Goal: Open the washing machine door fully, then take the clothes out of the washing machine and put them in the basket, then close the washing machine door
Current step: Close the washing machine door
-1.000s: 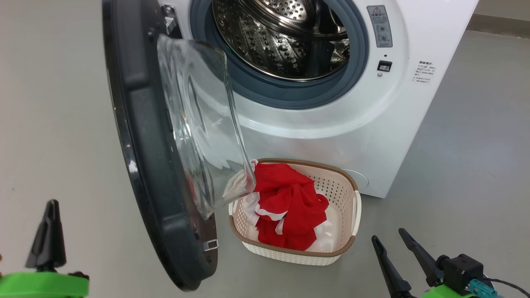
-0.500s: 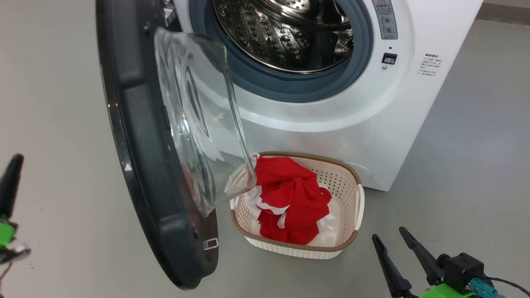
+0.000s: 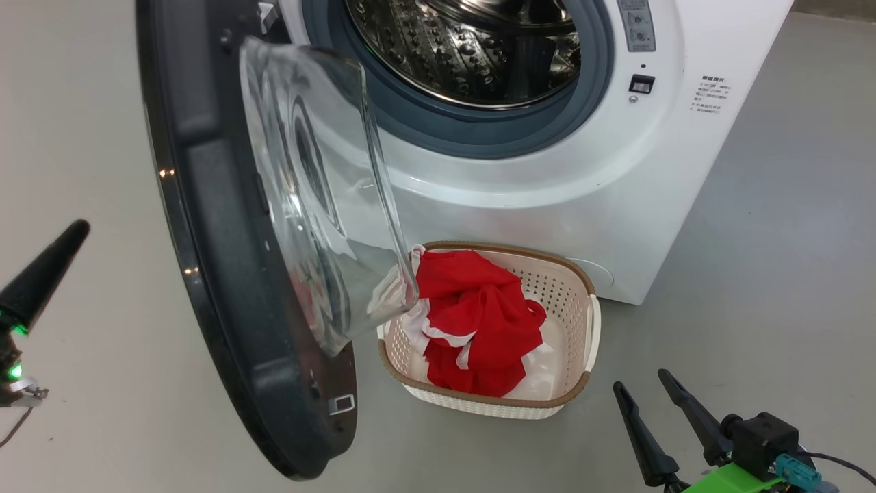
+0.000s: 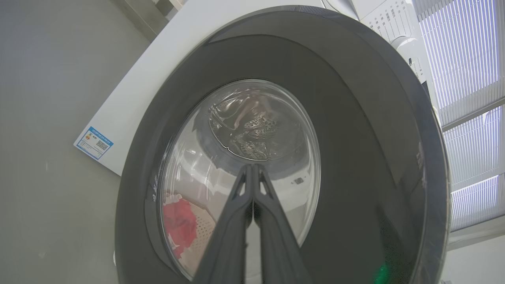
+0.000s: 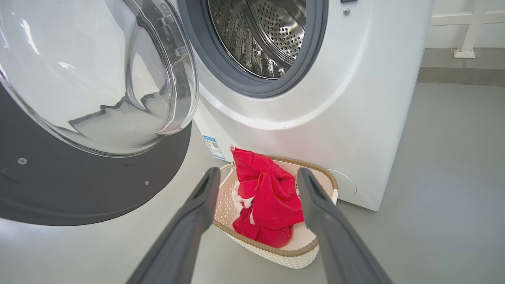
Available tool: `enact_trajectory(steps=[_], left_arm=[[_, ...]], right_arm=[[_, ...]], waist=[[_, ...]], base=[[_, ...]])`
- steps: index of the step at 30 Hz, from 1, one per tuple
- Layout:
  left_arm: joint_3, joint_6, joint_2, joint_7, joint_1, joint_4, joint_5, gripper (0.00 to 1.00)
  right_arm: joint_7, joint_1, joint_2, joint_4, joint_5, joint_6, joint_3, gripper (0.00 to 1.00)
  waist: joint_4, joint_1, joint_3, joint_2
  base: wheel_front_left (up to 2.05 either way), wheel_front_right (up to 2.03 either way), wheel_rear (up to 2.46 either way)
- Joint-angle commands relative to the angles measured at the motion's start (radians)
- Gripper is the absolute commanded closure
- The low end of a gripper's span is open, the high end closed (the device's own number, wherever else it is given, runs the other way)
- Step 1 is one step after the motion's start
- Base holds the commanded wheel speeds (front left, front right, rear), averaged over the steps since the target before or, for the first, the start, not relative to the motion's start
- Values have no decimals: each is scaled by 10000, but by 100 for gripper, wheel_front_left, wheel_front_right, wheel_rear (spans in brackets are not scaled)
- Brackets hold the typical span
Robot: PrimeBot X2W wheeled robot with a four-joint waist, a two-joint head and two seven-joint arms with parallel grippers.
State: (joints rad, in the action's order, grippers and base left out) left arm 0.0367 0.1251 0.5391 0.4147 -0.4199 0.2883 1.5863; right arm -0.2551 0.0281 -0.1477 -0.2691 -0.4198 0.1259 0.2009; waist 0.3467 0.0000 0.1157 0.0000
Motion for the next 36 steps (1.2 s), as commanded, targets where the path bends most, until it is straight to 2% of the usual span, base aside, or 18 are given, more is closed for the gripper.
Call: enact_trajectory(steps=[1, 14, 25, 36], left_arm=[[439, 55, 637, 355, -475, -402, 277, 100], [579, 56, 386, 2264, -360, -1702, 1576, 100], [734, 56, 179, 3153, -385, -2215, 1635, 100], [584, 56, -404, 3585, -669, -2549, 1305, 100]], right_arm=[[-67, -361, -119, 215, 21, 48, 185, 0], [-67, -414, -83, 230, 39, 48, 174, 0], [-67, -501, -51, 206, 6, 48, 200, 0], [-67, -598, -7, 210, -22, 48, 173, 0]], waist=[[-33, 0, 44, 0], [-137, 0, 135, 0], [-341, 0, 209, 0], [-600, 0, 290, 0]], base=[[0, 0, 0], [0, 0, 0], [0, 0, 0], [0, 0, 0]])
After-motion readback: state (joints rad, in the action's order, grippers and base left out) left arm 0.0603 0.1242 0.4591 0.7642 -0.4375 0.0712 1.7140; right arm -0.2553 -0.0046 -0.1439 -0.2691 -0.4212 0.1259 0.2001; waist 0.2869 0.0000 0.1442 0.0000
